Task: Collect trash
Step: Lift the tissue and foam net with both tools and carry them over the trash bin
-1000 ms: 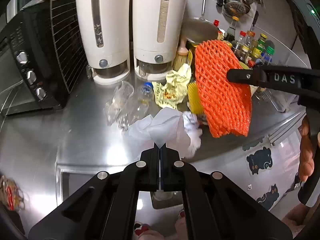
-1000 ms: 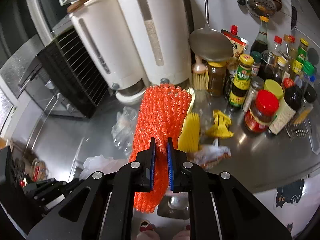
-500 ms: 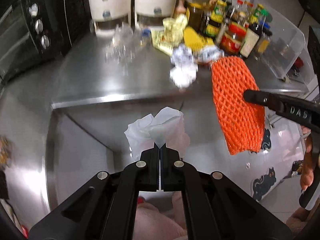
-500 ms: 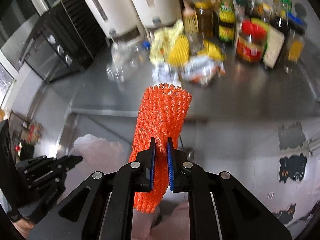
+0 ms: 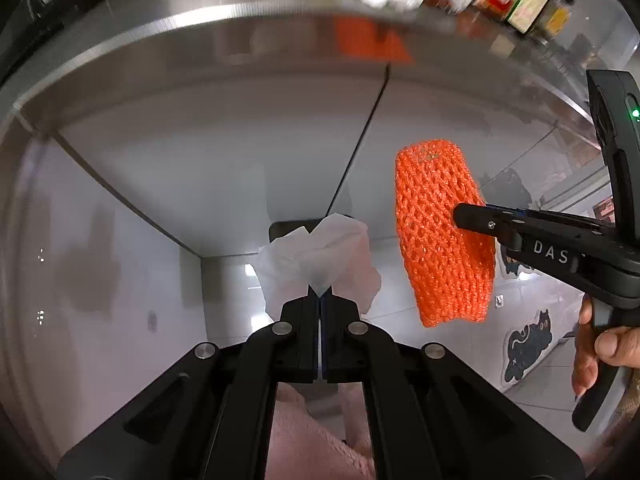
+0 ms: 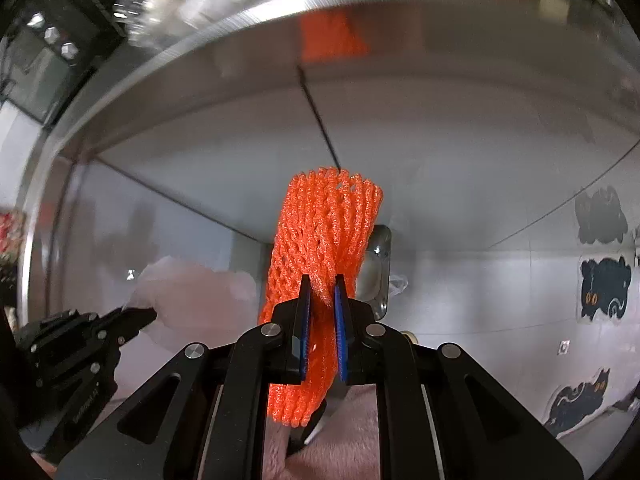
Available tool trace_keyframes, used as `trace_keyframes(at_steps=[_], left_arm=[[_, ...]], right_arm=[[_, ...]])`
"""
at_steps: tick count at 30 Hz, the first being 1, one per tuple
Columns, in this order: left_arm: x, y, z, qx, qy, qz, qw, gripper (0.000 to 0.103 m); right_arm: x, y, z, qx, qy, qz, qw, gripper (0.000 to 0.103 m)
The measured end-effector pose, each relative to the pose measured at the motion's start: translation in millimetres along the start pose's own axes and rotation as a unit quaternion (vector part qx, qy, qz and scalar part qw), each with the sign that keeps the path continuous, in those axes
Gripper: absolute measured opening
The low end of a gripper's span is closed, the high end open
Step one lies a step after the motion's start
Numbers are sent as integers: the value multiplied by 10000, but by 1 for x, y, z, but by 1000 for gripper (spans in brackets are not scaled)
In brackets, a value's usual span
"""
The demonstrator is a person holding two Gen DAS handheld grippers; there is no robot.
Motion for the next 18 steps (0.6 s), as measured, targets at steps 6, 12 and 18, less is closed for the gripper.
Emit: trace_keyframes(at_steps=[6,12,18], left_arm=[[-8,2,64,-243,18,29,9997,0],[-9,2,117,-520,138,55,9985,0],[-16,1,153,-771,98,33,9970,0]], right_arm=[[12,-5,59,-211,14,84,9997,12],[26,-1,112,-574,217,225,9979,15],[34,-7,142,-812,384,237,9957,15]])
Point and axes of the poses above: each gripper's, at about its wrist camera, not at the fingertips, and z roughly the way its jaws point, x to its right, y to its underside, the point moved 5 cm from there along z, roughly the way its jaws point, and after that the axes turned 2 degrees about z, right-handed, at the moved point
